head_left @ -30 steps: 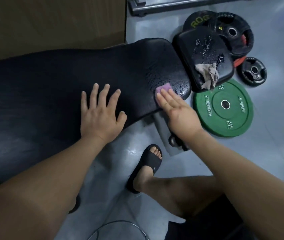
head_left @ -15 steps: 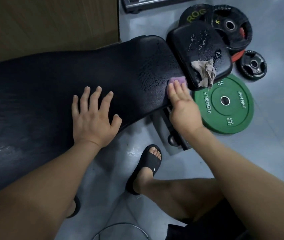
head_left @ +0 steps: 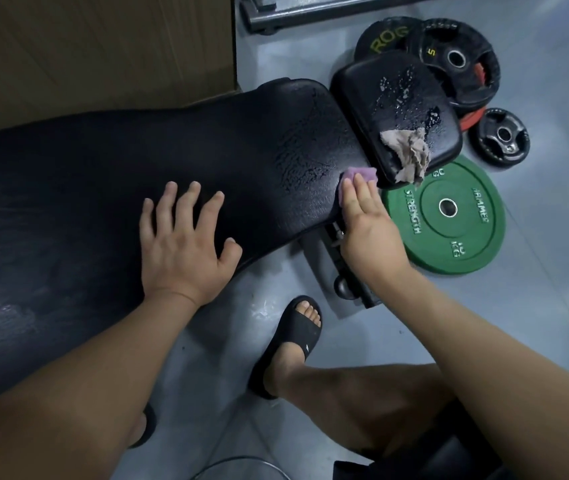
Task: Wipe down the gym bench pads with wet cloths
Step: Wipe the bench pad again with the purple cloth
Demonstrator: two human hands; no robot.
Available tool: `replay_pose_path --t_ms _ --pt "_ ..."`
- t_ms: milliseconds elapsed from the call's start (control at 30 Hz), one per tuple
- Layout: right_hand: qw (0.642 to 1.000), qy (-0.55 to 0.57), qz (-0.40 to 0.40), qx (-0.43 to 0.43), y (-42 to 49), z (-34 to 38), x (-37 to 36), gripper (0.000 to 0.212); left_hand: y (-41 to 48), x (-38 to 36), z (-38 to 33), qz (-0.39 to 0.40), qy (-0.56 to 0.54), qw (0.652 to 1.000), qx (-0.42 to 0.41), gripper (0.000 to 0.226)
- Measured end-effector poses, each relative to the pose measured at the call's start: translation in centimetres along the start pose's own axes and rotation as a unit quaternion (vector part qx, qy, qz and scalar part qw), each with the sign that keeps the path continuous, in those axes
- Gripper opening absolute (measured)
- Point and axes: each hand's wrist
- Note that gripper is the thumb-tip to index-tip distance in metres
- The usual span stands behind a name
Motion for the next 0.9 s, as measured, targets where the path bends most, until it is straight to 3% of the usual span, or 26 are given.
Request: replay_pose_path --t_ms 167,400,600,700,833,900 --pt "1.0 0.008 -0.016 -0.015 5.5 -0.1 0.6 0.075 -0.1 0.0 -0.1 -0.001 -0.002 1.0 -0.002 0.068" --pt "0.999 -0.012 0.015 0.03 2.4 -0.1 0.6 0.071 0.1 0.2 0.0 -0.003 -0.01 1.0 -0.001 0.068" --pt "0.999 -0.03 0.013 0.023 10.0 0.6 0.8 0.069 0.1 0.1 0.0 0.006 0.008 1.0 -0.002 0.068" --pt "0.999 -0.029 0.02 0.036 9.0 1.2 0.6 0.068 0.2 0.0 -0.1 0.006 0.01 1.0 -0.003 0.068" --pt "0.981 -0.035 0.07 0.176 3.4 2.4 -0.9 0.072 0.2 0.0 -0.1 0.0 0.009 1.0 0.001 0.068" --pt "0.974 -0.051 0.072 0.207 4.2 2.0 -0.4 0.072 0.3 0.1 -0.1 0.002 0.009 1.0 0.001 0.068"
Point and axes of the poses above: each hand's wrist, its own y-axis towards the middle knuckle, its own x-axis out of the back of the hand, z = x × y, and after that the axes turned 6 degrees about y, right-handed
